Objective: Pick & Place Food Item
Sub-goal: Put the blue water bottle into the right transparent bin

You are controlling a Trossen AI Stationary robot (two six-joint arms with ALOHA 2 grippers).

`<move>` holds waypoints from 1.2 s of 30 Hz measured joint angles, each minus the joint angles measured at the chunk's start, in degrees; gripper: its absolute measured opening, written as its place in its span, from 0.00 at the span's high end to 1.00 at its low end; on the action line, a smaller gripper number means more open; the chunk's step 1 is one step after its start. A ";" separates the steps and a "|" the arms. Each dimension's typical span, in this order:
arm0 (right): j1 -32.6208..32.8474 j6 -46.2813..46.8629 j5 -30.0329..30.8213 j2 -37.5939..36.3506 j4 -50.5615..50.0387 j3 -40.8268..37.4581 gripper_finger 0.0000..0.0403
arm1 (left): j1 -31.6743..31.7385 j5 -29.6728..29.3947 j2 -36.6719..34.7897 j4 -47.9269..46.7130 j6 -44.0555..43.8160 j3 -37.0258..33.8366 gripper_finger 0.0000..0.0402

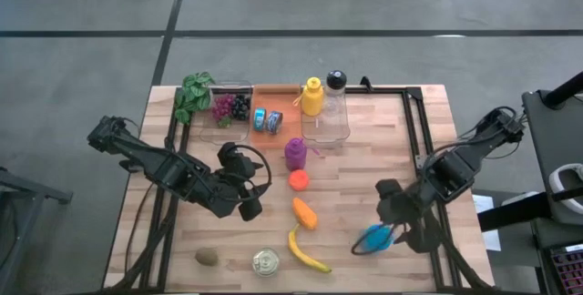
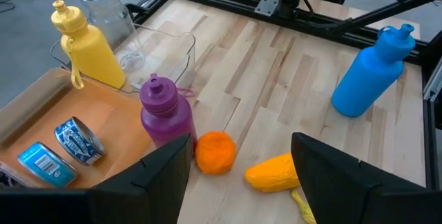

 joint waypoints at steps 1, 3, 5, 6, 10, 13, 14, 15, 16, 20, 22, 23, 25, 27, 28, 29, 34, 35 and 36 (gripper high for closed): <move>0.44 -0.56 -0.01 0.21 0.00 -0.02 0.24 | 0.00 -0.01 0.00 -0.02 0.00 0.00 0.37; 1.34 -2.71 0.25 0.57 0.00 -0.02 0.30 | 0.00 0.00 0.00 -0.01 0.02 0.00 0.36; 2.57 -5.76 1.81 1.05 0.00 -0.02 0.34 | 0.00 -0.02 0.00 -0.02 0.02 0.00 0.36; 3.08 -7.60 2.93 1.36 0.00 -0.02 0.37 | 0.00 0.00 0.00 -0.04 0.02 0.00 0.37; 3.97 -12.59 5.44 2.71 0.02 -0.02 0.43 | 0.00 -0.01 0.00 -0.04 0.02 0.00 0.38; 3.93 -13.61 5.80 4.35 0.04 -0.04 0.46 | 0.00 0.00 0.00 -0.07 0.04 0.00 0.38; 3.90 -13.60 5.81 4.98 0.04 -0.04 0.47 | 0.00 0.00 0.00 -0.11 0.04 0.00 0.38; 3.88 -13.52 5.89 5.60 0.04 -0.05 0.48 | 0.00 0.00 0.00 -0.15 0.06 0.00 0.38; 3.88 -13.29 5.99 6.30 0.04 -0.06 0.49 | 0.00 0.00 0.00 -0.17 0.08 0.00 0.38; 3.99 -12.34 5.81 8.22 0.01 -0.04 0.54 | 0.00 0.00 0.00 -0.37 1.71 0.00 0.37; 3.99 -11.90 5.75 8.54 0.11 0.29 0.56 | 0.00 -0.01 0.00 -0.37 1.77 0.00 0.36; 4.12 -11.86 5.76 8.54 0.17 0.35 0.57 | 0.00 0.00 0.00 -0.37 1.79 0.00 0.36; 4.42 -12.10 5.98 8.48 -0.06 0.35 0.59 | 0.00 0.00 0.00 -0.37 1.81 0.00 0.36; 4.75 -12.58 6.21 8.30 -0.84 0.29 0.60 | 0.00 -0.01 0.00 -0.37 1.91 0.00 0.37; 4.91 -12.63 6.25 8.21 -1.67 0.29 0.60 | 0.00 -0.02 0.00 -0.37 1.95 0.00 0.37; 5.00 -12.63 6.44 8.06 -2.27 0.27 0.60 | 0.00 0.00 0.00 -0.36 1.95 0.00 0.37; 5.39 -13.57 8.01 8.06 -2.82 0.12 0.61 | 0.00 -0.02 0.00 -0.35 1.95 0.00 0.38; 5.41 -13.59 8.09 8.07 -2.88 0.00 0.61 | 0.00 -0.02 0.00 -0.37 1.95 0.00 0.38; 5.46 -13.59 8.13 8.17 -2.97 -0.09 0.61 | 0.00 0.00 0.00 -0.37 1.95 0.00 0.38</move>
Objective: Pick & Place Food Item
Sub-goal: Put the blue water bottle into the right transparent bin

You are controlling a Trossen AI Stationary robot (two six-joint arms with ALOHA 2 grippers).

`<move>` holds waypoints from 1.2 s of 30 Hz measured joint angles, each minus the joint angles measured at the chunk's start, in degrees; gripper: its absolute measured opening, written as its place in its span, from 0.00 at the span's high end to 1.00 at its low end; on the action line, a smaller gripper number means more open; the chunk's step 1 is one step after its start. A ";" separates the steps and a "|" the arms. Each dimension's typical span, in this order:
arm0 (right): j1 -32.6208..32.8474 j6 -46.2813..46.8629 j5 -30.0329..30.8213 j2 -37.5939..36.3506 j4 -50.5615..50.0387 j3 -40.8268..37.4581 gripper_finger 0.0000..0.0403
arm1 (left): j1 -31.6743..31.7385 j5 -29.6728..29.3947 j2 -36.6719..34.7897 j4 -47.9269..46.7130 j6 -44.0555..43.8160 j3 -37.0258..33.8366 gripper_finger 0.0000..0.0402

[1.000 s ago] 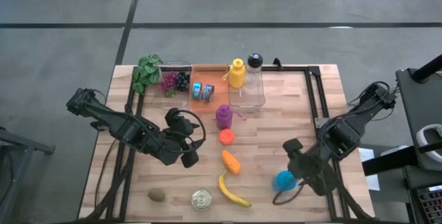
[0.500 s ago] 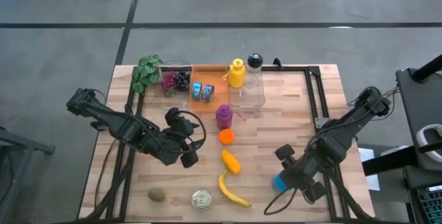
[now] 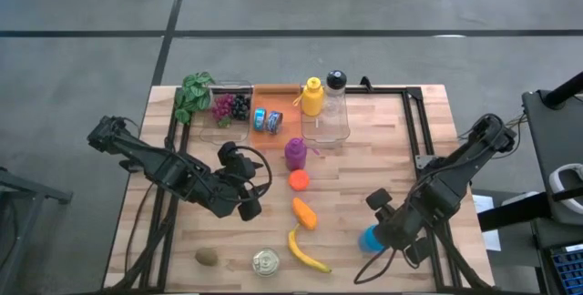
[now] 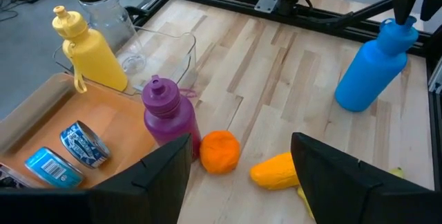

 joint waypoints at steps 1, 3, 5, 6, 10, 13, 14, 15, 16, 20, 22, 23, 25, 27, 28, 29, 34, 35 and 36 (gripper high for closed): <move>0.01 -0.02 0.00 0.12 -0.07 -0.06 0.61 | 0.00 -0.01 0.00 0.01 0.00 0.00 0.38; 0.20 -0.56 0.00 0.29 -0.14 -0.19 0.61 | 0.00 0.00 0.00 0.00 0.00 0.00 0.37; 0.50 -1.65 0.11 0.34 -0.12 -0.21 0.61 | 0.00 0.00 0.00 0.00 0.00 0.00 0.37; 0.70 -2.10 0.37 0.34 -0.12 -0.27 0.62 | 0.00 -0.02 0.00 0.02 0.00 0.00 0.37; 1.09 -2.54 1.11 0.37 -0.12 -0.43 0.64 | 0.00 -0.01 -0.01 0.02 0.00 0.00 0.38; 1.05 -2.57 1.14 0.37 -0.12 -0.44 0.66 | 0.00 -0.01 -0.01 0.02 0.00 0.00 0.39; 1.05 -2.59 1.23 0.37 -0.10 -0.48 0.67 | 0.00 -0.02 -0.02 0.02 0.00 0.00 0.39; 1.05 -2.60 1.41 0.37 -0.10 -0.58 0.67 | 0.00 -0.02 -0.01 0.02 -0.01 0.00 0.39; 1.05 -2.60 1.58 0.37 -0.13 -0.68 0.68 | 0.00 0.00 -0.02 0.02 -0.02 0.00 0.39; 1.40 -2.69 2.16 0.37 -0.09 -1.21 0.71 | 0.00 -0.02 -0.02 0.02 -0.02 0.00 0.38; 1.49 -2.69 2.16 0.37 -0.07 -1.48 0.72 | 0.00 -0.02 -0.02 0.02 -0.02 0.00 0.38; 1.55 -2.69 2.21 0.37 -0.09 -1.58 0.73 | 0.00 -0.02 -0.01 0.02 0.00 0.00 0.37; 1.62 -2.68 2.40 0.37 -0.06 -1.75 0.74 | 0.00 -0.02 -0.02 0.02 0.48 0.00 0.37; 1.62 -2.66 2.42 0.37 -0.04 -1.78 0.75 | 0.00 -0.02 -0.02 0.02 0.90 0.00 0.37; 1.62 -2.62 2.42 0.37 -0.02 -1.79 0.76 | 0.00 -0.02 -0.02 0.02 0.92 0.00 0.37; 1.62 -2.62 2.42 0.37 0.01 -1.83 0.77 | 0.02 -0.02 -0.02 0.02 0.95 0.00 0.37; 1.62 -2.58 2.40 0.37 0.12 -1.83 0.83 | 0.02 -0.02 -0.02 0.00 1.11 0.00 0.39; 1.62 -2.56 2.42 0.37 0.12 -1.83 0.84 | 0.02 -0.02 -0.02 0.02 1.14 0.00 0.39; 1.62 -2.52 2.41 0.35 0.14 -1.83 0.84 | 0.02 -0.02 -0.02 0.02 1.14 0.00 0.39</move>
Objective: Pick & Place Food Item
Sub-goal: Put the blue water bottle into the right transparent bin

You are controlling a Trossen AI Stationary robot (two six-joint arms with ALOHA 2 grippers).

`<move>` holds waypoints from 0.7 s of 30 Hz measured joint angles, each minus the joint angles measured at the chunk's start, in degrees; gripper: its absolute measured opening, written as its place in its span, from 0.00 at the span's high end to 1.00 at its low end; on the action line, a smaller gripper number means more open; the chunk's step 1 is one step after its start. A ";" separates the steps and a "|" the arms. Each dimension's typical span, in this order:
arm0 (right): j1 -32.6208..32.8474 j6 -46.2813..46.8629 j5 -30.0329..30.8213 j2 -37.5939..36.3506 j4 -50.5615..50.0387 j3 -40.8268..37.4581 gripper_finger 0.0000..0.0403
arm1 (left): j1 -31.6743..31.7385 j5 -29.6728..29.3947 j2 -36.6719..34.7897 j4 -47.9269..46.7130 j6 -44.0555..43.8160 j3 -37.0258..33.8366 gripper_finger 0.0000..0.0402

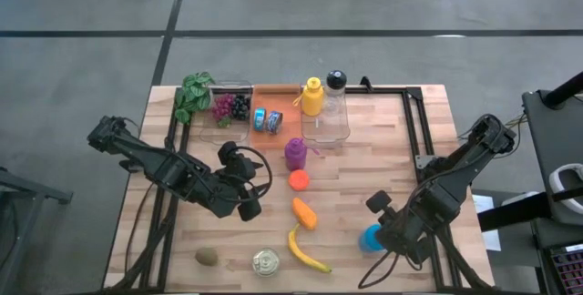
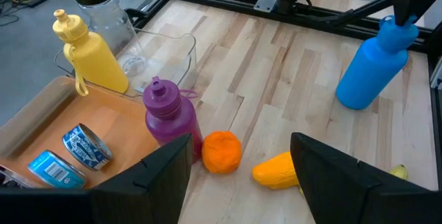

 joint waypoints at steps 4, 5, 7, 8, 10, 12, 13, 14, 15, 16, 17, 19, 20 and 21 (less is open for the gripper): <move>0.00 0.40 0.01 -0.01 0.12 0.00 0.84 | 0.00 0.00 0.00 -0.01 0.11 0.00 0.39; 0.00 0.43 0.01 -0.01 0.19 0.00 0.84 | 0.00 0.00 0.00 -0.02 0.14 0.00 0.39; 0.00 0.45 0.01 -0.01 0.18 0.02 0.84 | 0.00 0.00 0.00 -0.02 0.13 0.00 0.39; 0.00 0.45 0.05 -0.01 0.16 0.16 0.84 | 0.00 0.00 0.00 -0.01 0.13 0.00 0.39; 0.00 0.86 0.17 -0.01 0.25 0.57 0.84 | 0.00 0.00 0.00 -0.02 0.13 0.00 0.38; 0.00 1.89 0.25 -0.33 0.18 0.95 0.85 | 0.00 0.00 0.00 -0.02 0.13 0.00 0.38; -0.01 2.47 0.34 -0.49 0.21 1.25 0.85 | 0.00 0.00 0.00 -0.02 0.13 0.00 0.38; -0.02 3.01 0.44 -0.65 0.24 1.57 0.85 | 0.00 0.00 0.00 -0.01 0.13 0.00 0.38; -0.03 3.50 0.60 -0.93 0.20 1.85 0.85 | 0.00 0.00 0.00 -0.02 0.13 0.00 0.38; -0.09 3.99 0.93 -1.18 0.02 2.21 0.85 | 0.00 0.00 0.00 -0.02 0.13 0.00 0.39; -0.14 4.33 1.34 -1.48 -0.14 2.65 0.85 | 0.00 0.00 0.00 -0.02 0.13 0.00 0.39; -0.61 4.51 1.54 -2.14 -0.80 4.19 0.85 | 0.04 0.00 0.00 -0.02 0.13 0.00 0.39; -0.98 4.61 1.57 -2.46 -1.79 5.25 0.85 | 0.04 0.00 0.00 -0.02 0.13 0.00 0.39; -1.44 5.06 1.73 -2.69 -3.22 6.47 0.85 | 0.04 0.00 0.00 -0.04 0.13 0.00 0.39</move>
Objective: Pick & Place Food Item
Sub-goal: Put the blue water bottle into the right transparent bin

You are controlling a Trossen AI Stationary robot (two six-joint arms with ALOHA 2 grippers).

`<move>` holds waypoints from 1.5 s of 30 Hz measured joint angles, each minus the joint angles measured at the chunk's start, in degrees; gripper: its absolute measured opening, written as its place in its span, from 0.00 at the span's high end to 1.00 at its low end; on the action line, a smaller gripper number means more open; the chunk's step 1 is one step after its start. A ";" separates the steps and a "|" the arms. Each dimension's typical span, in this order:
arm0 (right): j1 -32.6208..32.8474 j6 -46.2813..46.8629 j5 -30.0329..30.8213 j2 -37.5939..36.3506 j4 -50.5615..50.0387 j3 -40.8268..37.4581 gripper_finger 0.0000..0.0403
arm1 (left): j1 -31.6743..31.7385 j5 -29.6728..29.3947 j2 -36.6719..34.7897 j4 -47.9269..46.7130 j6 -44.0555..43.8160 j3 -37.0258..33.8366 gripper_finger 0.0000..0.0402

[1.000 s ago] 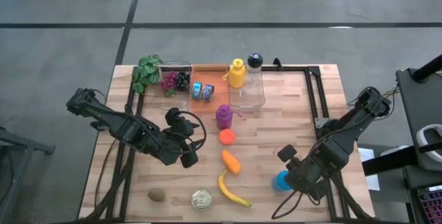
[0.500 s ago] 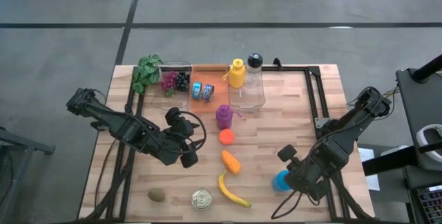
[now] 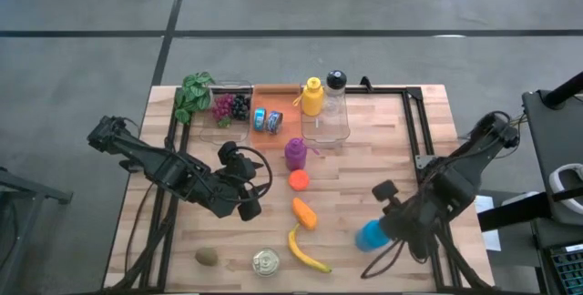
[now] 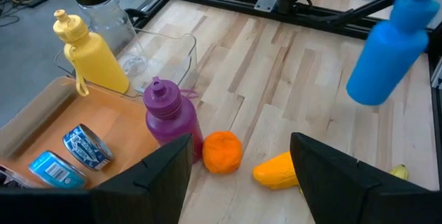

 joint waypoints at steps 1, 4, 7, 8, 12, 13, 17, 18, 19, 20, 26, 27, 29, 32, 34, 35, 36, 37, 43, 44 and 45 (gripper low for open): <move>-0.60 0.70 0.40 -0.22 -1.69 1.32 0.85 | -0.01 0.00 0.01 0.01 0.00 0.00 0.39; -2.85 2.05 3.03 -0.47 -7.32 5.95 0.85 | 0.00 0.00 0.00 0.02 0.00 0.00 0.38; -6.29 1.55 4.34 -0.55 -12.50 10.92 0.85 | 0.00 -0.02 0.00 0.00 0.00 0.00 0.38; -7.73 1.13 4.45 -0.55 -14.08 12.55 0.85 | 0.00 -0.09 0.00 0.00 0.00 0.00 0.38; -15.23 -1.11 4.33 -0.82 -16.33 17.89 0.85 | 0.00 -0.22 0.00 0.00 0.00 0.00 0.38; -17.24 -2.42 4.07 -1.03 -16.30 18.98 0.85 | 0.00 -0.22 0.00 -0.01 0.00 0.00 0.39; -26.53 -8.30 2.50 -1.36 -16.45 23.61 0.85 | 0.00 -0.22 0.00 0.00 -0.02 0.00 0.39; -28.81 -9.41 2.37 -1.36 -16.49 24.54 0.85 | 0.00 -0.22 0.00 0.00 -0.02 0.00 0.39; -31.38 -10.39 2.25 -1.32 -16.41 25.31 0.85 | 0.00 -0.22 0.00 0.00 -0.02 0.00 0.39; -33.88 -11.62 2.26 -1.27 -16.38 25.93 0.85 | 0.00 -0.22 0.00 0.00 -0.02 0.00 0.39; -48.50 -14.70 2.31 -0.79 -15.83 26.10 0.85 | 0.00 -0.22 0.00 0.00 -0.04 0.00 0.38; -50.72 -15.08 2.28 -0.51 -15.72 25.80 0.85 | 0.00 -0.22 0.00 0.00 -0.02 0.00 0.38; -54.73 -16.17 2.28 0.26 -14.17 25.40 0.85 | 0.00 -0.22 0.00 0.02 -0.02 0.00 0.38; -59.85 -18.74 2.29 2.15 -12.68 25.14 0.85 | 0.00 -0.22 0.00 0.02 -0.04 0.00 0.39; -61.94 -20.22 1.96 4.04 -11.57 25.14 0.85 | 0.00 -0.22 0.00 0.02 -0.07 0.00 0.39; -62.97 -20.87 1.10 5.22 -11.56 25.10 0.85 | 0.00 -0.22 0.00 0.04 -0.07 0.00 0.39; -63.92 -21.78 -0.34 6.36 -11.57 25.07 0.85 | 0.00 -0.22 0.00 0.03 -0.07 0.00 0.39; -64.90 -22.67 -2.02 7.43 -11.57 25.03 0.85 | 0.00 -0.22 0.00 0.04 -0.15 0.00 0.39; -69.36 -27.88 -4.60 13.70 -11.54 25.01 0.85 | 0.00 -0.22 0.00 0.13 -0.17 0.00 0.38; -69.96 -28.20 -4.60 14.67 -11.50 24.98 0.85 | 0.00 -0.22 0.00 0.17 -0.17 0.00 0.38; -70.53 -28.60 -4.60 15.54 -11.41 24.94 0.85 | 0.00 -0.22 0.00 0.18 -0.17 0.00 0.38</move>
